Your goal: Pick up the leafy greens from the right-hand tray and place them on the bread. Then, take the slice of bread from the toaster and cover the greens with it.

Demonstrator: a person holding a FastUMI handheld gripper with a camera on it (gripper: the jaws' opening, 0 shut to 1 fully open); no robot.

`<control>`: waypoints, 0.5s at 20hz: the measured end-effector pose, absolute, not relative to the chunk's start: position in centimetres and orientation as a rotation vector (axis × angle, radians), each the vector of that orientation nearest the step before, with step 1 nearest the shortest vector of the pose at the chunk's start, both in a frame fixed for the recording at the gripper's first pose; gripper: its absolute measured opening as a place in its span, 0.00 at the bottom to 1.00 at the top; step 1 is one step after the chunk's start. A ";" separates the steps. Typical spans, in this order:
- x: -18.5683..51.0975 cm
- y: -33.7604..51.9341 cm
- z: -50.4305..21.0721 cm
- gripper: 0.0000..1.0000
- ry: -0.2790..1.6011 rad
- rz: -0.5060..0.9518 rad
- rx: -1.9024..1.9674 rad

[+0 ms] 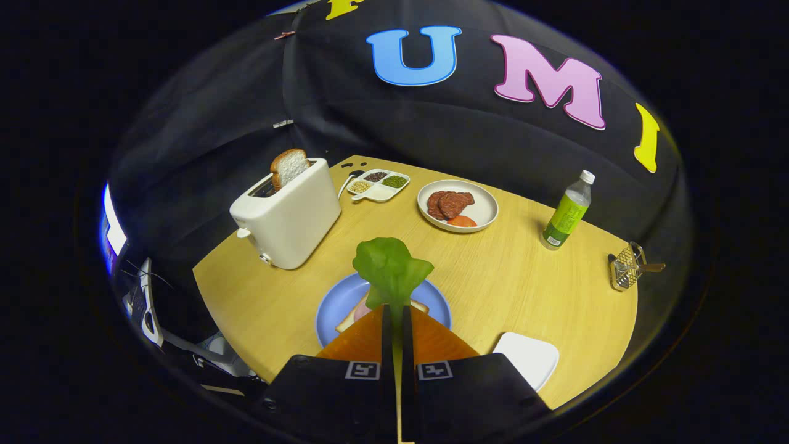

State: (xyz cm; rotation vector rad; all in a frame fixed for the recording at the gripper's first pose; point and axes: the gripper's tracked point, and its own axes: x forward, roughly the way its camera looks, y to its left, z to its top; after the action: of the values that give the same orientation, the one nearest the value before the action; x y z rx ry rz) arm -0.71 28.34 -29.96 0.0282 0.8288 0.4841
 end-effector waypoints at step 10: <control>0.8 29.8 -31.1 0.37 0.841 0.433 0.038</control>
State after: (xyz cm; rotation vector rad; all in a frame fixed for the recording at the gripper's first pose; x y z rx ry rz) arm 0.77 29.83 -31.09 0.0379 0.8413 0.4330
